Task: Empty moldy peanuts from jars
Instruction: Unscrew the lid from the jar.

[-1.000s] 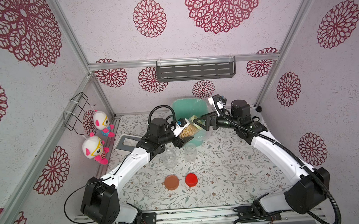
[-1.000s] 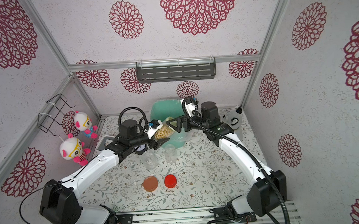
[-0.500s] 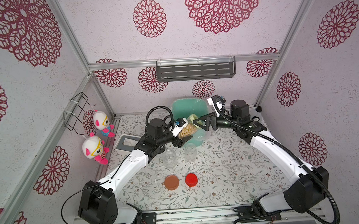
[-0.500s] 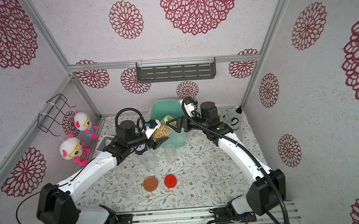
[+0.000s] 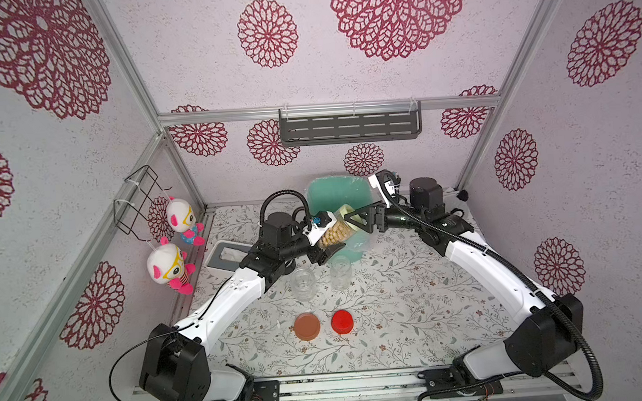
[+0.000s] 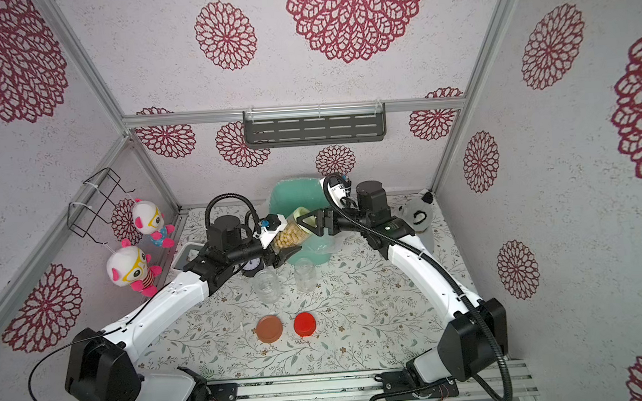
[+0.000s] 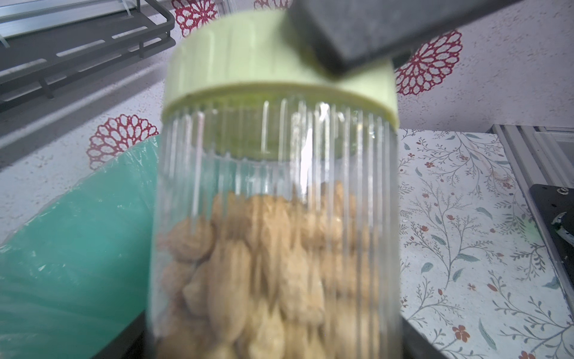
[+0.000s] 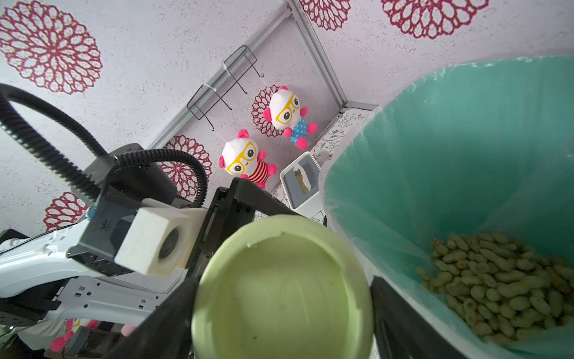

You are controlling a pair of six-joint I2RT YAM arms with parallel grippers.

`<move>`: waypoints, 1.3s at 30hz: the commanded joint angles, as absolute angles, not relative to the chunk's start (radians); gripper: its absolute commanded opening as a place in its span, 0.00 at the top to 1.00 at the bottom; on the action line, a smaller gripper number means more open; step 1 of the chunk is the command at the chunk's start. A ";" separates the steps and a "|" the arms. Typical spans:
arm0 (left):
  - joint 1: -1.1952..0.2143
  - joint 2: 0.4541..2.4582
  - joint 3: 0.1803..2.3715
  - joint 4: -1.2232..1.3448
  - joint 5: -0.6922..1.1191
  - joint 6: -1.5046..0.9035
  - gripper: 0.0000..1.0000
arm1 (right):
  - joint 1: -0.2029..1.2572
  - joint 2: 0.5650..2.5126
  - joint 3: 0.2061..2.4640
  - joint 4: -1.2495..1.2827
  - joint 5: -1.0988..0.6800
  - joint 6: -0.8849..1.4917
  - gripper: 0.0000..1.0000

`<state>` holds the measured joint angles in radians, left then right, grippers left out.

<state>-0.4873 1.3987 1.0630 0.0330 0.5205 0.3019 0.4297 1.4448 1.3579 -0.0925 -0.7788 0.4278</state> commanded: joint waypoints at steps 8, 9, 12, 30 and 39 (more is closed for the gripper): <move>-0.457 1.331 1.063 0.144 0.566 0.293 1.00 | 0.425 1.472 1.417 -0.162 -0.858 0.367 0.31; -0.454 1.330 1.063 0.144 0.570 0.291 1.00 | 0.423 1.475 1.419 -0.165 -0.862 0.363 0.34; -0.442 1.327 1.062 0.143 0.596 0.282 1.00 | 0.425 1.482 1.427 -0.177 -0.884 0.338 0.41; -0.394 1.333 1.088 0.020 0.747 0.314 1.00 | 0.406 1.411 1.371 -0.303 -0.953 -0.276 0.68; -0.389 1.331 1.088 -0.024 0.792 0.346 1.00 | 0.390 1.472 1.483 -0.585 -0.953 -0.649 0.68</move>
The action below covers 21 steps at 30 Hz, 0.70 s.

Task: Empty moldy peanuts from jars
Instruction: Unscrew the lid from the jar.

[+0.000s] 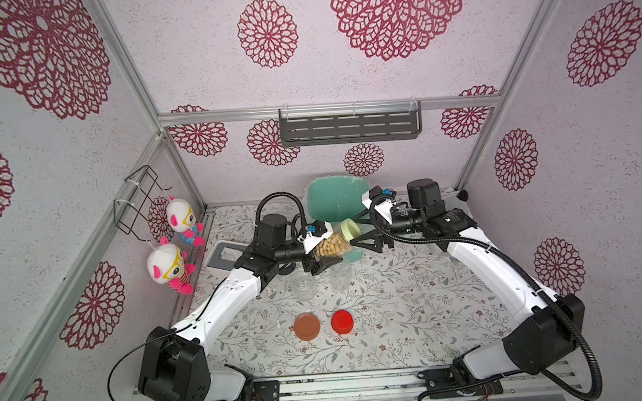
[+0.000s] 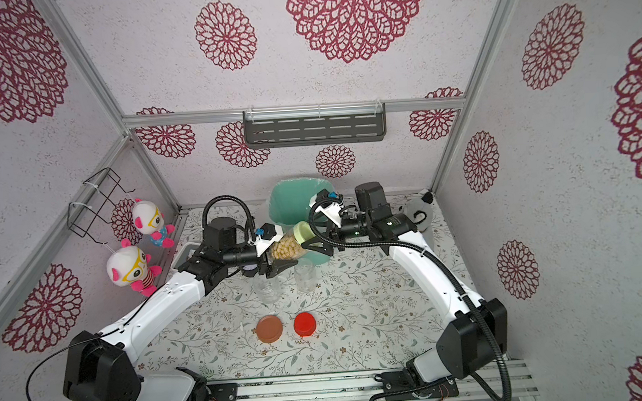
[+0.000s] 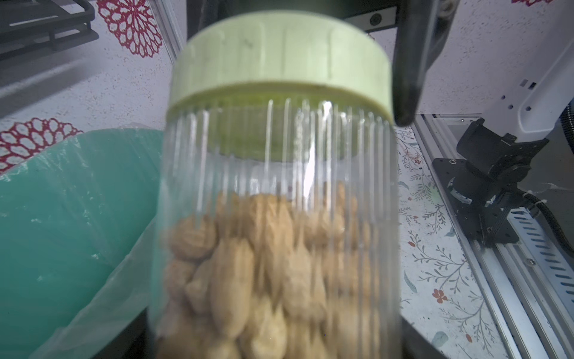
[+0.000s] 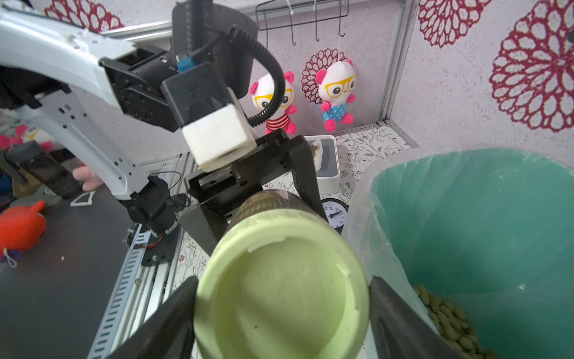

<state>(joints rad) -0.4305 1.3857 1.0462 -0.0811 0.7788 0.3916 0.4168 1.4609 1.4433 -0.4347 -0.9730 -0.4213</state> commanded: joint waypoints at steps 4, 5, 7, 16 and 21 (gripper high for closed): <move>-0.386 1.336 1.086 -0.056 0.840 0.385 1.00 | 0.390 1.497 1.525 -0.664 -0.929 -0.745 0.68; -0.386 1.336 1.085 -0.056 0.842 0.386 1.00 | 0.390 1.500 1.533 -0.672 -0.928 -0.756 0.67; -0.385 1.339 1.083 -0.056 0.842 0.388 1.00 | 0.391 1.507 1.547 -0.691 -0.929 -0.776 0.67; -0.382 1.339 1.081 -0.055 0.845 0.392 1.00 | 0.396 1.484 1.526 -0.612 -0.980 -0.730 0.29; -0.383 1.342 1.077 -0.054 0.836 0.396 1.00 | 0.399 1.414 1.433 -0.411 -1.015 -0.586 0.01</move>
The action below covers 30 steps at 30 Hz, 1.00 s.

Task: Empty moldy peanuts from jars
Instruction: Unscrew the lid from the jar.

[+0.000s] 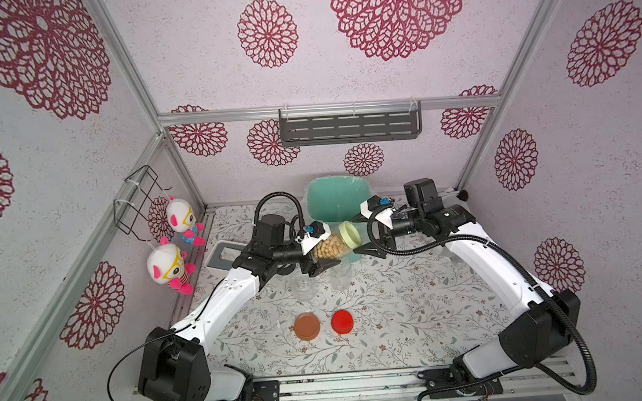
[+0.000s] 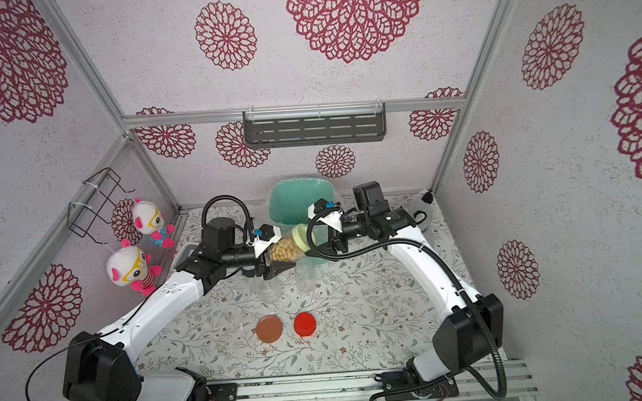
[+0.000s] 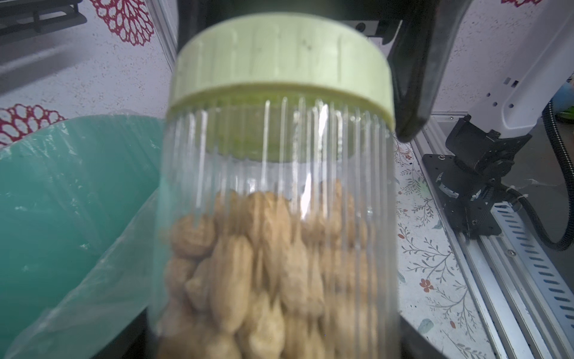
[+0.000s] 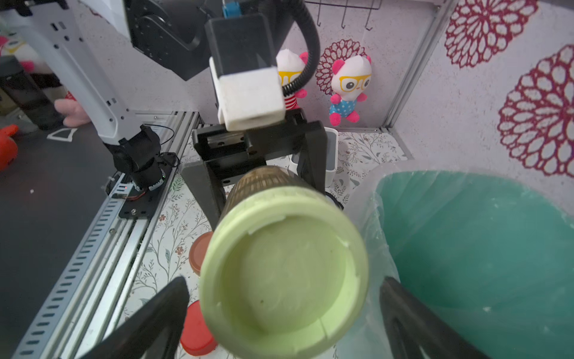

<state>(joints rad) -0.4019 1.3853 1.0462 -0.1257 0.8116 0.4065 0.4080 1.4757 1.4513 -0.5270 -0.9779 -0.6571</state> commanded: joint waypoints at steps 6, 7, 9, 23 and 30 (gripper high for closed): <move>-0.381 1.342 1.059 -0.022 0.808 0.393 1.00 | 0.400 1.350 1.363 -0.198 -1.066 -0.345 0.01; -0.382 1.341 1.055 -0.015 0.799 0.391 1.00 | 0.401 1.330 1.329 -0.113 -1.032 -0.253 0.01; -0.381 1.334 1.046 0.005 0.776 0.387 1.00 | 0.402 1.292 1.265 0.041 -0.940 -0.075 0.01; -0.382 1.281 0.965 0.173 0.621 0.384 1.00 | 0.424 1.263 1.258 -0.022 -0.516 0.586 0.01; -0.385 1.270 0.953 0.187 0.604 0.400 1.00 | 0.466 1.327 1.321 -0.126 -0.480 0.629 0.01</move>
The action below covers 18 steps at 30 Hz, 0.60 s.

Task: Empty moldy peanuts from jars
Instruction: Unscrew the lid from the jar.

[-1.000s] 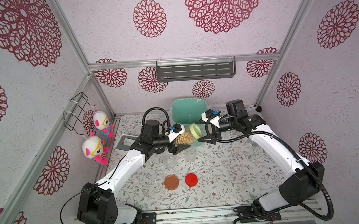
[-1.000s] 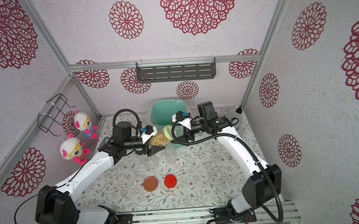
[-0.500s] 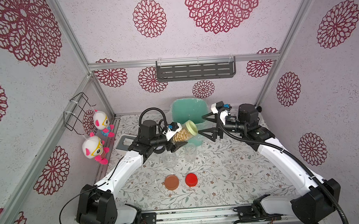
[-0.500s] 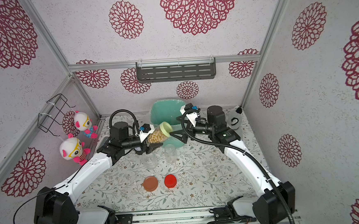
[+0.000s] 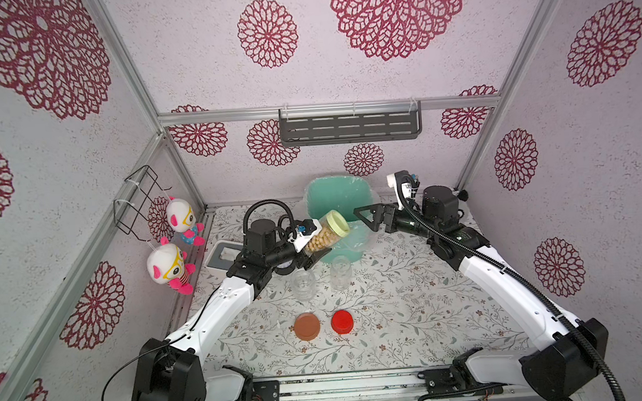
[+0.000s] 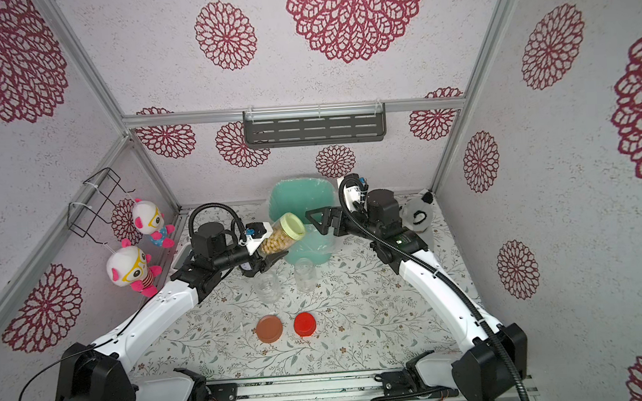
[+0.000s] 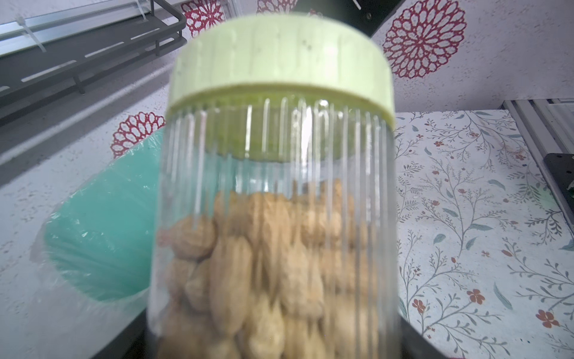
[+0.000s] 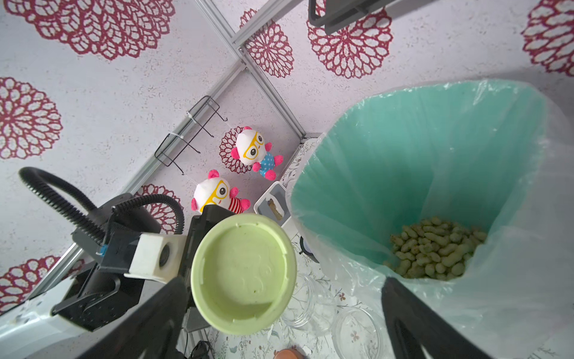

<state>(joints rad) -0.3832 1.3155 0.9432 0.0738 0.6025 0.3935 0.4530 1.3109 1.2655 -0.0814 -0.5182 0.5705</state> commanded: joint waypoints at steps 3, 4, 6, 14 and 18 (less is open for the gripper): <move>-0.384 1.269 0.950 0.187 0.604 0.404 1.00 | 0.483 1.350 1.352 -0.150 -0.469 0.643 0.01; -0.384 1.269 0.950 0.187 0.604 0.405 1.00 | 0.488 1.360 1.365 -0.160 -0.468 0.643 0.01; -0.384 1.269 0.948 0.187 0.604 0.409 1.00 | 0.499 1.378 1.382 -0.172 -0.471 0.644 0.01; -0.386 1.267 0.946 0.181 0.604 0.419 1.00 | 0.552 1.450 1.434 -0.192 -0.499 0.629 0.01; -0.387 1.266 0.946 0.178 0.603 0.423 1.00 | 0.564 1.460 1.440 -0.192 -0.511 0.617 0.01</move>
